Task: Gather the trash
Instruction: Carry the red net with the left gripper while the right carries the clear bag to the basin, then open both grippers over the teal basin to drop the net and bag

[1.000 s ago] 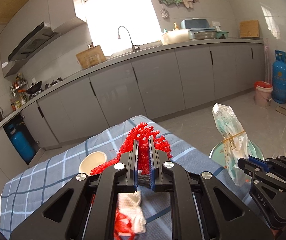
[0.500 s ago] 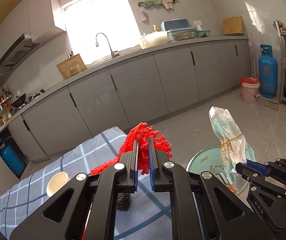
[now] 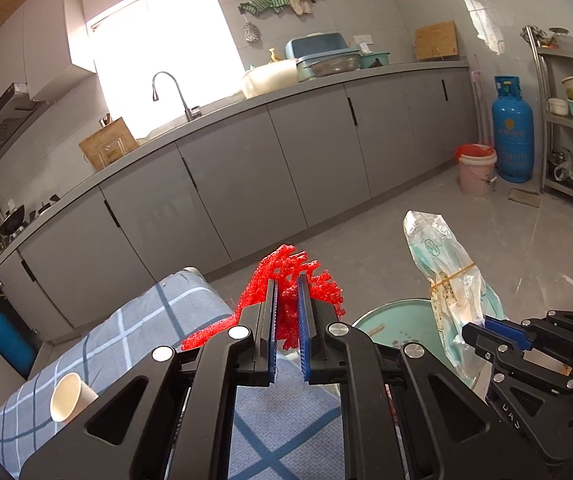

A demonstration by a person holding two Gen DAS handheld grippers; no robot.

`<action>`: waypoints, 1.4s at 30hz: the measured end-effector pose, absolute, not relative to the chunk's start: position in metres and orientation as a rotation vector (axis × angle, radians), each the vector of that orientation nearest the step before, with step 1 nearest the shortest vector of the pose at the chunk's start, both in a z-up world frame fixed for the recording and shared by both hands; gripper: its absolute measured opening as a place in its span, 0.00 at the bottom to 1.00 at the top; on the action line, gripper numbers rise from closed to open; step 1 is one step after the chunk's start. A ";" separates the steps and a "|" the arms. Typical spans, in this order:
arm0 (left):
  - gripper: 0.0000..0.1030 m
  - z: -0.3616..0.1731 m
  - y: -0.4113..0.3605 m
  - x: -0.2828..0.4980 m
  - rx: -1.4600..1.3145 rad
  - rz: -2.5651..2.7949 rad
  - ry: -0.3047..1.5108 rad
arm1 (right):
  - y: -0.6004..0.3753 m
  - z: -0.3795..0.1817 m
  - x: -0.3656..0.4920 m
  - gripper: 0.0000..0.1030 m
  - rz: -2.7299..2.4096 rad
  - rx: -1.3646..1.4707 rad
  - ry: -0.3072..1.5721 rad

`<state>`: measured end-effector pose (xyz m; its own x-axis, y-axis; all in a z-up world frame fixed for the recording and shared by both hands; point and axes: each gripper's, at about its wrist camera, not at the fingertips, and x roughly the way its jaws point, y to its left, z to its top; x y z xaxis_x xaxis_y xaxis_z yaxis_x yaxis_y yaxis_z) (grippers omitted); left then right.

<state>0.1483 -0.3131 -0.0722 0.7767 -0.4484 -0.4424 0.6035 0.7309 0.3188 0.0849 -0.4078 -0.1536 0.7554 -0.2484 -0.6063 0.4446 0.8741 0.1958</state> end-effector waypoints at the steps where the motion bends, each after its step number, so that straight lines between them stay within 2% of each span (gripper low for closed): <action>1: 0.10 -0.073 -0.316 0.149 0.472 -0.597 0.353 | -0.410 -0.154 0.086 0.10 -0.387 0.342 0.608; 17: 0.11 -0.101 -0.369 0.171 0.479 -0.705 0.434 | -0.448 -0.184 0.106 0.11 -0.391 0.330 0.685; 19: 0.18 -0.103 -0.375 0.171 0.475 -0.717 0.426 | -0.451 -0.190 0.110 0.13 -0.378 0.328 0.701; 21: 0.52 -0.104 -0.378 0.175 0.473 -0.685 0.412 | -0.453 -0.197 0.113 0.16 -0.390 0.309 0.708; 23: 0.59 -0.106 -0.376 0.181 0.466 -0.653 0.413 | -0.456 -0.204 0.114 0.26 -0.397 0.321 0.714; 24: 0.61 -0.107 -0.374 0.183 0.465 -0.644 0.417 | -0.457 -0.206 0.114 0.37 -0.400 0.327 0.713; 27: 0.68 -0.110 -0.367 0.191 0.463 -0.610 0.432 | -0.459 -0.213 0.112 0.38 -0.415 0.339 0.721; 29: 0.69 -0.110 -0.361 0.195 0.451 -0.596 0.441 | -0.457 -0.214 0.109 0.39 -0.425 0.353 0.716; 32: 0.72 -0.107 -0.353 0.197 0.442 -0.585 0.448 | -0.455 -0.213 0.102 0.49 -0.444 0.376 0.702; 37: 0.73 -0.098 -0.332 0.185 0.434 -0.566 0.424 | -0.446 -0.206 0.093 0.53 -0.443 0.412 0.681; 39: 0.81 -0.096 -0.323 0.178 0.432 -0.556 0.412 | -0.440 -0.202 0.092 0.54 -0.437 0.415 0.674; 42: 0.81 -0.094 -0.305 0.168 0.429 -0.542 0.402 | -0.428 -0.197 0.093 0.55 -0.420 0.413 0.667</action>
